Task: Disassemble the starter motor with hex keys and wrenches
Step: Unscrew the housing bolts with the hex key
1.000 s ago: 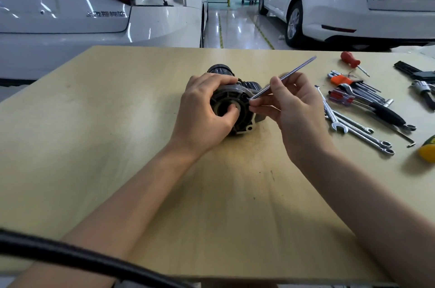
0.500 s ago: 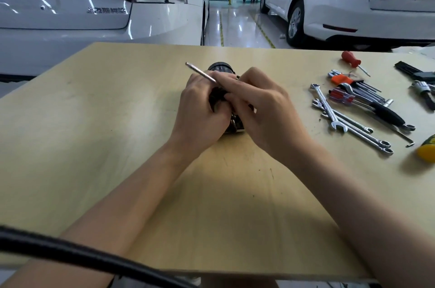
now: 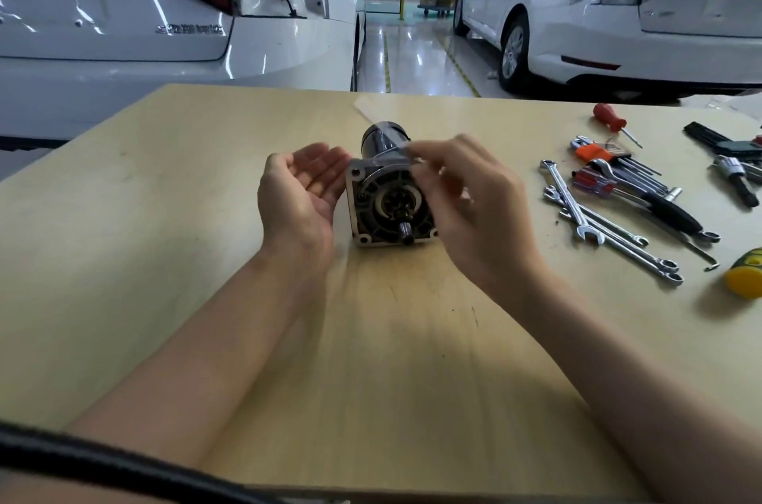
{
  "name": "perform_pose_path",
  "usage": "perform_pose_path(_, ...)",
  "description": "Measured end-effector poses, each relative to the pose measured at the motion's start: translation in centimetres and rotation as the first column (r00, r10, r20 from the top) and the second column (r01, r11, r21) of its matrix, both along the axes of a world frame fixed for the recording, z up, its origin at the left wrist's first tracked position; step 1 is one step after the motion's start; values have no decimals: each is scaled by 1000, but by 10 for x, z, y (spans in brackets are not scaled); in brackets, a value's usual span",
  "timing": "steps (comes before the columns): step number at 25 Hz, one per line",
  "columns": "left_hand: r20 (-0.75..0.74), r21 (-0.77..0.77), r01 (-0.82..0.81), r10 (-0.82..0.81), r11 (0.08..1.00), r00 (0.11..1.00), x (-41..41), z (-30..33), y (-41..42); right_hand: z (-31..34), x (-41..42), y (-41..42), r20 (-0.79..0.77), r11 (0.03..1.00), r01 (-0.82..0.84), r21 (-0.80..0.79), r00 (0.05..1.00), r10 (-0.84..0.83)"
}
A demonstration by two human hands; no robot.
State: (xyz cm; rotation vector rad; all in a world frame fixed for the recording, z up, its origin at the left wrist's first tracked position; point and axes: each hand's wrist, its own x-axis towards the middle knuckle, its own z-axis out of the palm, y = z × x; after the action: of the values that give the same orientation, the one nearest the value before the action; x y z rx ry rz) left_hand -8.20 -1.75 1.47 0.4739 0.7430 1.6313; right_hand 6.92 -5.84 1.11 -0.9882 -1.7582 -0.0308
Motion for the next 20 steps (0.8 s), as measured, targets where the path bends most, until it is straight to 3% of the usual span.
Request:
perform_pose_path(1,-64,30,18,-16,999,998,1,1,-1,2,3,-1,-196,998,-20,-57,981,9)
perform_pose_path(3,-274,115,29,4,993,962,6,2,-4,8,8,-1,-578,966,-166,-197,816,23)
perform_pose_path(5,-525,242,24,110,970,844,11,2,-8,11,13,0,-770,909,-287,-300,635,-54)
perform_pose_path(8,-789,436,134,306,890,533,16,-4,-17,10,12,1,-835,857,-352,-375,529,-148)
perform_pose_path(10,-843,491,208,402,846,356,19,-8,-20,9,10,1,-851,852,-367,-372,502,-155)
perform_pose_path(11,-849,503,224,428,835,310,19,-9,-20,8,10,1,-855,853,-370,-369,495,-155)
perform_pose_path(20,-845,510,228,435,829,310,20,-10,-16,8,7,-2,-816,860,-349,-372,565,-123)
